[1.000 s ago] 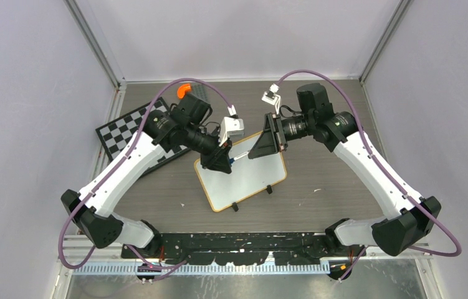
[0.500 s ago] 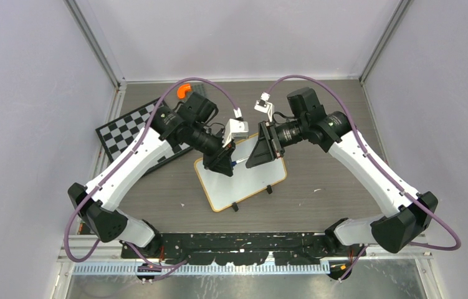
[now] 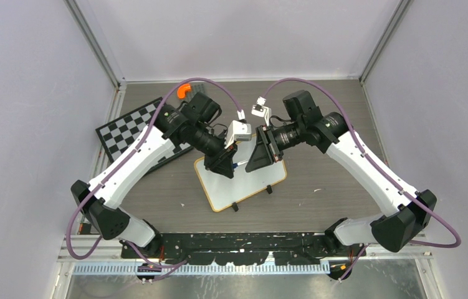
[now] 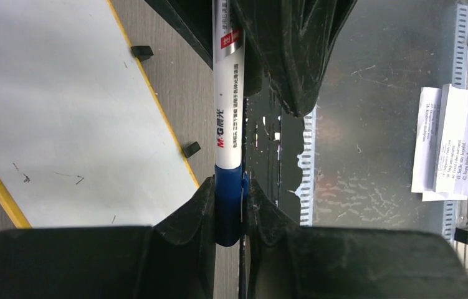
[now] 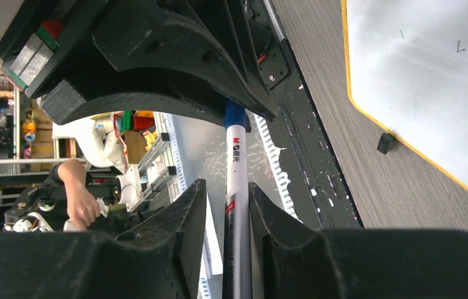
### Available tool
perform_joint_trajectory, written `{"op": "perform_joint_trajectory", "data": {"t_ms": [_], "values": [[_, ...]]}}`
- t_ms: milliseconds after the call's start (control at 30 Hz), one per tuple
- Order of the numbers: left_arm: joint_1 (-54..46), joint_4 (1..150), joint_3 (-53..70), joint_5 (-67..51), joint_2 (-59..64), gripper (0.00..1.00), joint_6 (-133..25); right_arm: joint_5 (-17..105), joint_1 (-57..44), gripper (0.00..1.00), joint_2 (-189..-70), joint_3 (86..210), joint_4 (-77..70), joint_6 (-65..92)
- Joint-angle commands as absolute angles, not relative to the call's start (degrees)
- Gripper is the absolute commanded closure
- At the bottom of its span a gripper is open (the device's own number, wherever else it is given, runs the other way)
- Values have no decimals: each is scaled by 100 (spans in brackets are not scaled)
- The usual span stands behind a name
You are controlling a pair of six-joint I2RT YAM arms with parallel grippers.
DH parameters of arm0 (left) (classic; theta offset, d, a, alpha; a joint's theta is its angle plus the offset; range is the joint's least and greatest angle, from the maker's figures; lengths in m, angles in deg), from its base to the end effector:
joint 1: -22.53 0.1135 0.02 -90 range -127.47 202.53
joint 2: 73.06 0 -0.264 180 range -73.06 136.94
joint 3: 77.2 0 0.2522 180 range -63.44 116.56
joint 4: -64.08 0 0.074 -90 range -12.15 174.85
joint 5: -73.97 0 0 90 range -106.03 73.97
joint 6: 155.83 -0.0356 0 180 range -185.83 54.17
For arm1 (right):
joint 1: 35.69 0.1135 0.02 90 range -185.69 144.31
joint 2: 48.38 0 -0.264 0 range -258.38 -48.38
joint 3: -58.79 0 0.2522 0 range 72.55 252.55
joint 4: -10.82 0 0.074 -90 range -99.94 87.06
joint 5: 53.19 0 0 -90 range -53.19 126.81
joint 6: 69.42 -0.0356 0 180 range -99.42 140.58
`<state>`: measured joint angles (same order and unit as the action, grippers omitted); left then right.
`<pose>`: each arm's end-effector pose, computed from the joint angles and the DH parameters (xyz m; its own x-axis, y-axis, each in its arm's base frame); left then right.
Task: Write a sentence on the whiteboard
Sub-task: Open the pen cap from the whiteboard marker.
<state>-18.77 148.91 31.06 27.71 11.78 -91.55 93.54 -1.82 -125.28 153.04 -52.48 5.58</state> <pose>0.1907 -0.2003 0.3891 -0.2795 0.6629 -0.6946 0.9398 0.0408 -0.3393 0.2042 0.1729 0.3786 -0.7805 -0.3529 -0.5161 -0.6071 0.2307 0.7604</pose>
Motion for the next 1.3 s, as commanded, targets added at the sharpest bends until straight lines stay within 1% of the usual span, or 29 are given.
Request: {"op": "perform_joint_trajectory", "data": {"t_ms": [0,200,300,333,367,500,800,1000,1133,1267], "values": [[-1933,14849,3350,2899,1232,100,-9146,9350,-97,67,-12504,15561,-5279,661],[-2021,14730,3350,2920,1231,100,-9000,9342,-76,77,-12514,15570,-5272,661],[-2053,14724,3327,2919,1223,100,-8992,9335,-73,90,-12520,15591,-5271,665],[-2053,14735,3314,2896,1209,100,-8997,9329,-75,96,-12520,15589,-5273,674],[-2053,14743,3296,2863,1196,100,-9004,9314,-80,99,-12510,15594,-5269,681],[-2046,14785,3167,2605,1089,100,-9080,9309,-191,100,-12494,15618,-5324,713],[-1814,14917,2868,2303,839,100,-9367,9096,-410,100,-12325,15790,-6035,1364],[-1514,15047,2697,2292,744,100,-9541,9166,-975,100,-12150,16006,-6310,1573],[-1321,15092,2682,2342,658,100,-9609,9270,-1530,100,-12109,16199,-6500,1722],[-810,14912,2753,2449,494,100,-9432,9058,-1800,100,-12132,16339,-6846,2024]]}}
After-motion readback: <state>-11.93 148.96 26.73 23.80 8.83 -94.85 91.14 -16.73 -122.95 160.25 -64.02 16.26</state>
